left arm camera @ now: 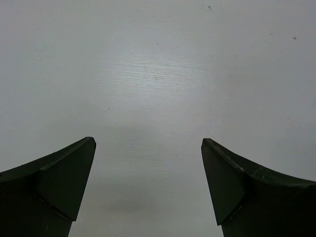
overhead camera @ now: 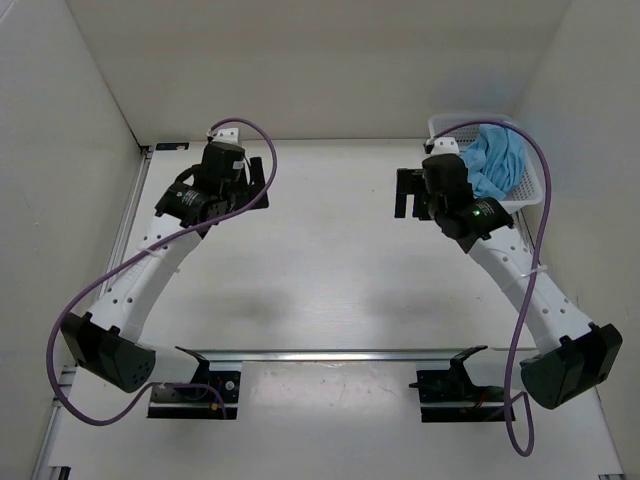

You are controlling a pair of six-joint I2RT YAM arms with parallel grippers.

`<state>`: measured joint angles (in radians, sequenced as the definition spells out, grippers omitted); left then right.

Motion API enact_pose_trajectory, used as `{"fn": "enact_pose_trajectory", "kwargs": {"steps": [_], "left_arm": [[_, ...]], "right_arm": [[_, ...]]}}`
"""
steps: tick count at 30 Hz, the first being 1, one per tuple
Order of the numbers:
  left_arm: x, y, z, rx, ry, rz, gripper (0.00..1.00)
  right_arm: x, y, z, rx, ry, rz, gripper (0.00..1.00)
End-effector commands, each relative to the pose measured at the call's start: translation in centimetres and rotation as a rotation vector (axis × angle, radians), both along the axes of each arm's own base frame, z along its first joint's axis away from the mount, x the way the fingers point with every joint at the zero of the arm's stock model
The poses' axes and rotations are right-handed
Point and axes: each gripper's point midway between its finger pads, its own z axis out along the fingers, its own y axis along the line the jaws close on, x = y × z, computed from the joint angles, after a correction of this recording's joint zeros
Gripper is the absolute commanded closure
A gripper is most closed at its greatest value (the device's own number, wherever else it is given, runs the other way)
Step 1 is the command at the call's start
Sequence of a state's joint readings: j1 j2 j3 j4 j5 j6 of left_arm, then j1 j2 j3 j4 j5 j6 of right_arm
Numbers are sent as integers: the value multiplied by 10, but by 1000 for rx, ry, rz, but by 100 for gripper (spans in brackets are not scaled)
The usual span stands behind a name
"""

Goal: Fold and stack the shorts
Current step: Grab the shorts from the pile

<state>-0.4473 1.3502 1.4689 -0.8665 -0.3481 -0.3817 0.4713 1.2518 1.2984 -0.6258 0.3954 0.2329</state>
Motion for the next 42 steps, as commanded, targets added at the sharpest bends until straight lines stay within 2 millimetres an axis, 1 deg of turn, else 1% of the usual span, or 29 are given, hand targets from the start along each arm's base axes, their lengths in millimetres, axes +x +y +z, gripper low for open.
{"fn": "enact_pose_trajectory", "kwargs": {"steps": [1,4,8,10,11,12,13,14,15,16,17,18,19,20,21,22,23,26,27,28,29,31,35,36,38,39,40,41,42], "left_arm": [[-5,-10,25,-57,-62,-71,0],[-6,-2,25,-58,-71,-17,0],[-4,1,20,-60,-69,18,0],[-2,-9,9,-31,-42,-18,0],[0,-3,2,-1,-32,9,0],[-2,-6,2,-1,-32,0,0],[0,-7,-2,5,-20,0,0],[2,-4,-9,-13,5,39,0],[0,-8,-8,-59,25,17,0],[2,-11,-14,-81,53,0,0],[3,-13,-19,-103,72,-1,0],[4,-14,-22,-100,81,0,0],[6,-14,-26,-95,91,1,0],[10,-16,-30,-90,102,1,0],[11,-20,-30,-89,104,-8,0],[11,-22,-34,-83,115,-23,0],[11,-24,-34,-88,118,-30,0],[15,-24,-40,-64,133,-44,0],[16,-29,-42,-53,138,-59,0],[17,-31,-47,-55,154,-68,0],[17,-33,-47,-61,157,-74,0],[19,-34,-57,-51,181,-73,0],[21,-37,-80,-33,241,-75,0],[22,-37,-84,-22,250,-81,0],[24,-38,-93,-13,273,-80,0],[25,-36,-97,-2,278,-72,0],[27,-37,-96,-3,277,-72,0],[26,-36,-99,5,295,-71,0],[26,-35,-99,11,292,-65,0]], "right_arm": [[6,1,6,19,-33,-14,0],[7,2,3,15,-24,-14,0],[26,0,21,11,-73,-29,0],[44,-25,24,0,-87,-124,0],[58,-47,16,-2,-64,-199,0],[69,-60,23,14,-78,-246,0],[79,-60,22,78,-63,-244,0],[93,-63,8,104,-21,-249,0],[104,-79,5,143,-10,-282,0],[117,-79,19,189,-35,-276,0],[129,-86,3,224,16,-318,0],[137,-92,0,234,28,-342,0],[150,-97,20,243,-7,-350,0],[158,-104,-12,231,91,-407,0],[165,-126,-18,216,102,-488,0],[181,-133,-28,228,121,-521,0],[185,-151,-37,251,138,-582,0],[210,-172,-71,287,185,-609,0],[216,-172,-77,307,196,-596,0],[224,-171,-100,309,234,-593,0],[233,-179,-99,320,218,-598,0],[237,-189,-125,346,260,-643,1],[249,-186,-154,393,274,-671,4],[252,-186,-171,390,294,-675,5],[257,-187,-182,388,301,-676,14],[263,-188,-187,389,297,-676,36],[263,-188,-187,389,297,-676,49],[264,-188,-176,393,278,-672,82],[260,-193,-169,373,264,-692,98]]}}
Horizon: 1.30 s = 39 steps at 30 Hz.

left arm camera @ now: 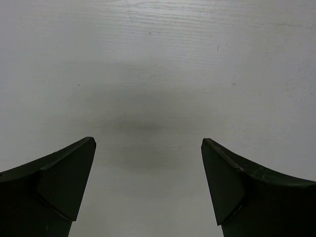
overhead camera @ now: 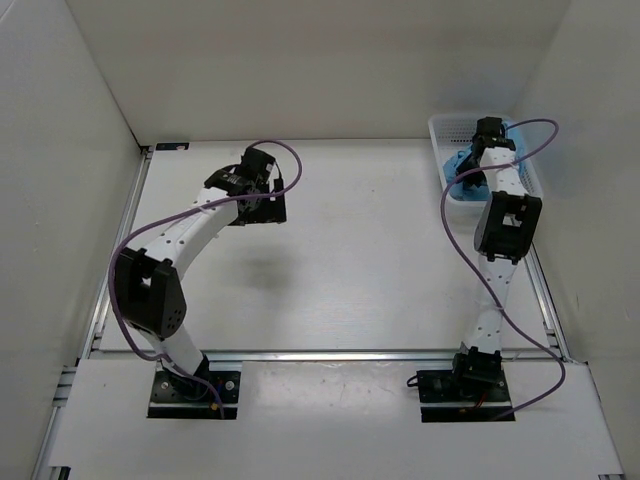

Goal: Fold and stack the shorts
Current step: Grab the shorts from the pile, then move the shorts to the center of the board

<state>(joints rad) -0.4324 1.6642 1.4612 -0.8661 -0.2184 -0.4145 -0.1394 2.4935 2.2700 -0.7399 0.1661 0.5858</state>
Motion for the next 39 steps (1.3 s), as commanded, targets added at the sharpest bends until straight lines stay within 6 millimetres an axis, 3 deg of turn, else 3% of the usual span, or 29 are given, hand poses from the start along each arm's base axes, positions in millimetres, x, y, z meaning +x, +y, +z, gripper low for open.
{"fn": "enact_pose_trajectory", "kwargs": {"steps": [1,2,3,5,7,8,9,11,13,14,15,17,19,21,22,23,26,27,28,29,30,31,32,33,35,36,37,38,39], "left_arm": [[2,-4,20,-13,-32,-17,0],[1,-3,29,-23,-54,-17,0],[-2,-2,30,-25,-57,-17,0],[-5,-4,42,-52,-80,-27,0],[-8,-7,48,-76,-87,-40,0],[-7,-7,56,-85,-108,-41,0],[-6,-4,56,-71,-115,-29,0],[-4,14,65,-36,-119,33,0],[4,31,82,-6,-140,98,0],[4,38,89,-8,-144,131,0],[5,51,100,-8,-149,163,0],[3,65,114,-18,-179,197,0],[0,93,138,-36,-244,267,0],[-2,101,156,-99,-279,278,0],[-8,116,164,-116,-293,310,0],[-10,115,171,-157,-303,297,0],[-25,124,175,-199,-298,300,0],[-28,122,173,-206,-292,293,0],[-34,121,168,-209,-295,279,0],[-35,119,164,-220,-293,268,0],[-34,112,156,-239,-274,236,0],[-36,108,153,-255,-268,221,0],[-35,104,137,-264,-220,212,0],[-36,98,129,-284,-188,178,0],[-44,82,109,-278,-119,137,0],[-56,81,85,-263,-57,152,0],[-63,78,72,-266,-31,155,0],[-74,74,66,-286,-22,158,0],[-100,64,31,-343,97,179,0]], "right_arm": [[12,0,55,-44,-114,-29,100],[8,0,69,-76,-132,-42,100],[2,-1,112,-114,-196,-58,100],[-4,6,155,-219,-259,-29,100],[-12,27,247,-277,-426,13,100],[-18,36,276,-304,-473,53,100],[-29,60,316,-287,-554,118,100],[-56,79,394,-287,-714,165,100],[-87,112,447,-225,-849,262,100],[-88,117,448,-220,-851,271,100],[-111,148,474,-164,-928,391,100],[-147,177,502,-146,-1005,499,100],[-173,216,506,-113,-1026,623,100],[-197,242,499,-58,-1016,722,100],[-202,248,492,-34,-997,731,100],[-211,261,471,3,-953,780,100],[-218,267,436,37,-878,798,100],[-211,271,392,49,-776,799,100],[-203,275,373,57,-738,796,98],[-193,274,351,53,-689,790,86],[-176,264,326,52,-628,766,31],[-162,261,306,58,-576,757,16],[-144,249,238,61,-344,724,12],[-140,240,219,38,-237,669,12],[-142,245,207,1,-184,665,12],[-146,249,206,-18,-206,669,12],[-169,246,193,-33,-194,676,10],[-171,251,196,-48,-252,681,10],[-180,248,188,-49,-243,681,10]]}}
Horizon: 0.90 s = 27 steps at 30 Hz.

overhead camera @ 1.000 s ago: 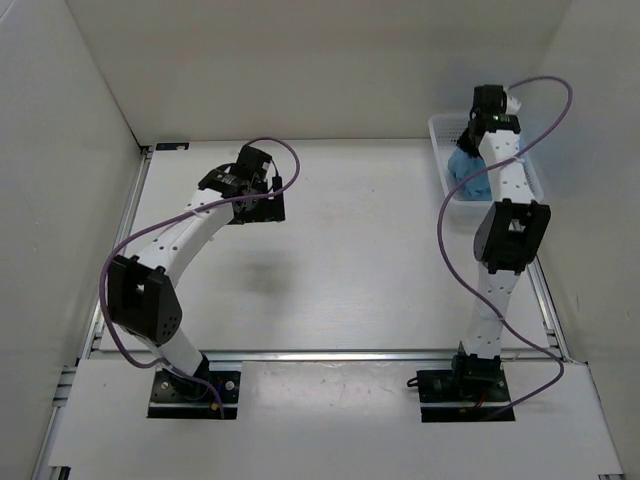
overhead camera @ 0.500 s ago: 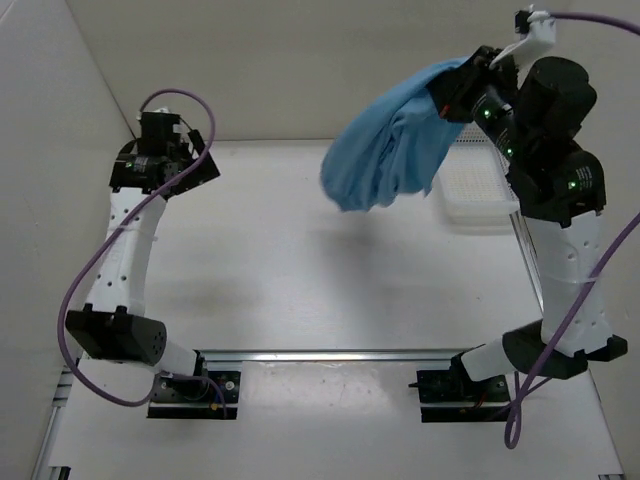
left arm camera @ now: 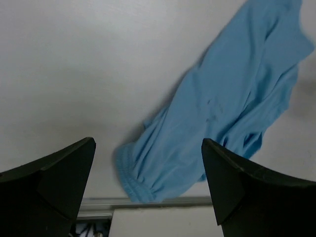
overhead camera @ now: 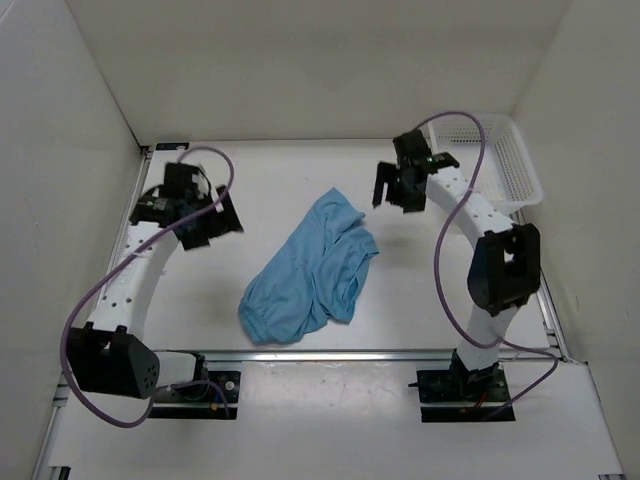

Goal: Fold and stack the shorts
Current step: Move the shorts to the center of the board, then flatten the shorts out

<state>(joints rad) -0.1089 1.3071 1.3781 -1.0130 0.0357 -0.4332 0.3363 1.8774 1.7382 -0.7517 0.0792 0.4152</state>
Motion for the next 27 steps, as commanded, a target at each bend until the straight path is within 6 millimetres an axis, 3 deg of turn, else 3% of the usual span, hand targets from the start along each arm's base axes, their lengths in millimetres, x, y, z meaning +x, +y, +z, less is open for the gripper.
{"fn": "enact_pose_trajectory", "kwargs": {"steps": [1,2,3,4,5,6,7,8,9,10,11,14,18,19,21,22,23,24,25,27], "left_arm": [[-56,-32,-55,-165,174,-42,0],[-85,-42,-80,-224,249,-16,0],[-100,-47,-91,-251,285,2,0],[-111,-51,-98,-269,301,18,0],[-124,-55,-106,-283,323,32,0],[-137,-60,-106,-303,309,24,0],[-152,-61,-123,-320,364,71,0],[-158,-67,-126,-348,369,63,0],[-164,-73,-128,-374,365,42,0],[-175,-77,-141,-408,422,54,0],[-174,-82,-145,-426,418,40,0],[-177,-86,-158,-437,453,44,0],[-170,-85,-169,-421,447,55,0],[-169,-86,-171,-419,451,56,10],[-167,-81,-176,-382,446,60,36],[-165,-80,-176,-373,445,66,65],[-161,-80,-172,-366,426,42,79],[-157,-77,-173,-339,419,48,87],[-154,-77,-171,-332,414,34,90],[-141,-77,-165,-303,391,15,90]], "right_arm": [[-57,1,47,35,-125,22,18],[-71,9,37,72,-87,51,23],[-85,9,32,89,-67,69,31],[-111,15,2,77,17,95,41],[-122,17,-7,70,34,113,47],[-136,18,-10,79,46,114,52],[-158,24,-31,80,101,147,54],[-168,28,-37,95,121,158,54],[-173,36,-37,138,116,156,53],[-183,46,-43,155,134,184,49],[-189,52,-52,176,150,189,33],[-212,75,-71,158,215,261,12],[-233,103,-95,69,268,336,6],[-245,111,-101,45,279,374,6],[-248,120,-110,8,284,389,6],[-252,125,-116,-10,284,407,9],[-250,128,-119,-11,285,407,13],[-250,125,-133,-45,311,398,23],[-247,126,-136,-56,307,392,51],[-241,124,-143,-99,307,399,80]]}}
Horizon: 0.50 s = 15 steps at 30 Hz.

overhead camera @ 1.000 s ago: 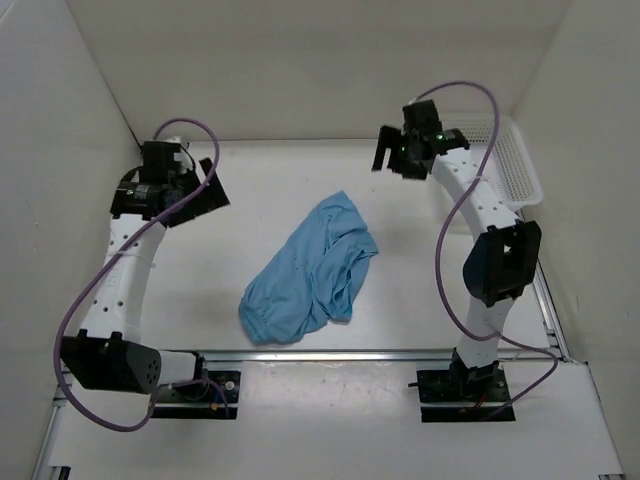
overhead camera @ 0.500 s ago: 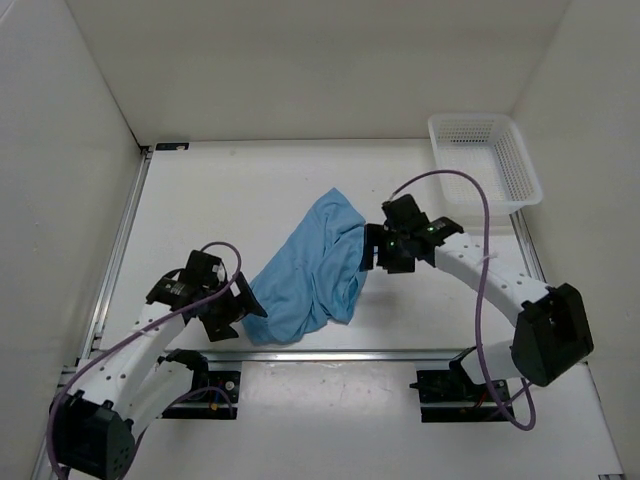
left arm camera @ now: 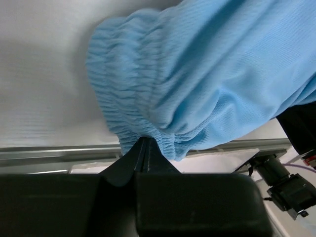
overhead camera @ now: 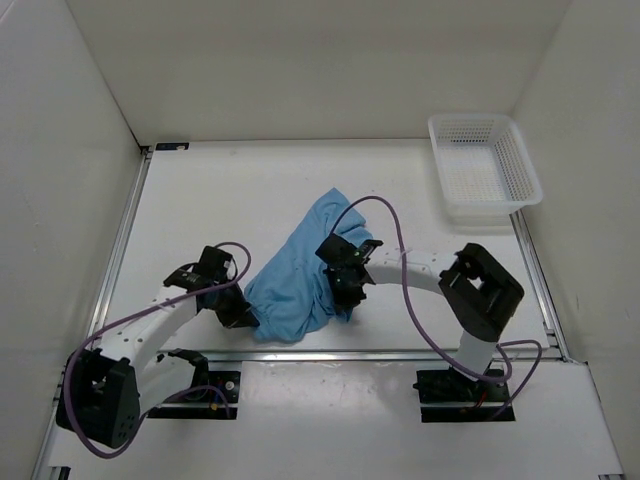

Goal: Fold and stack the shorts
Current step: Flatten the shorts out

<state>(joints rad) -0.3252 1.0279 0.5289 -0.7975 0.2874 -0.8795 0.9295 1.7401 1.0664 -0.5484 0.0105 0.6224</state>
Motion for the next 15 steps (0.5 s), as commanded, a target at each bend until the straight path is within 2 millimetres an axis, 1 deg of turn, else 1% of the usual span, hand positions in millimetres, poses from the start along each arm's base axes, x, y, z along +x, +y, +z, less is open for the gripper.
{"fn": "enact_pose_trajectory", "kwargs": {"steps": [1,2,3,4,5,6,7,8,9,10,11,12,13,14,15], "left_arm": [[37,-5,21,21,-113,-34,90],[54,-7,39,27,-172,-52,90],[63,-7,49,39,-197,-57,90],[76,-4,60,74,-234,-51,90],[86,3,68,105,-231,-35,90],[116,4,107,123,-342,-32,90],[131,7,126,137,-383,-28,90],[149,8,136,159,-394,-26,90],[159,14,152,181,-398,-17,90],[187,13,212,184,-539,-7,90],[197,14,234,198,-572,-5,90],[209,13,244,213,-575,4,90],[213,13,283,200,-652,7,90],[216,14,291,209,-673,6,90],[216,12,297,195,-687,2,90]], "right_arm": [[29,7,11,-26,-90,-13,97],[38,6,20,-30,-119,-15,100],[45,5,30,-40,-156,-13,100],[60,13,52,-20,-222,-12,100],[80,1,71,-47,-293,-9,100],[94,-2,84,-55,-332,-17,100],[119,7,121,-5,-407,-29,100],[141,-10,141,-20,-441,-34,100],[157,-15,160,-12,-471,-52,100],[172,-21,182,1,-504,-74,100],[190,-16,231,85,-577,-91,100],[201,-30,249,96,-597,-107,100],[206,-31,264,125,-623,-110,100],[207,-34,285,160,-661,-112,100],[208,-39,291,161,-675,-115,100]]}}
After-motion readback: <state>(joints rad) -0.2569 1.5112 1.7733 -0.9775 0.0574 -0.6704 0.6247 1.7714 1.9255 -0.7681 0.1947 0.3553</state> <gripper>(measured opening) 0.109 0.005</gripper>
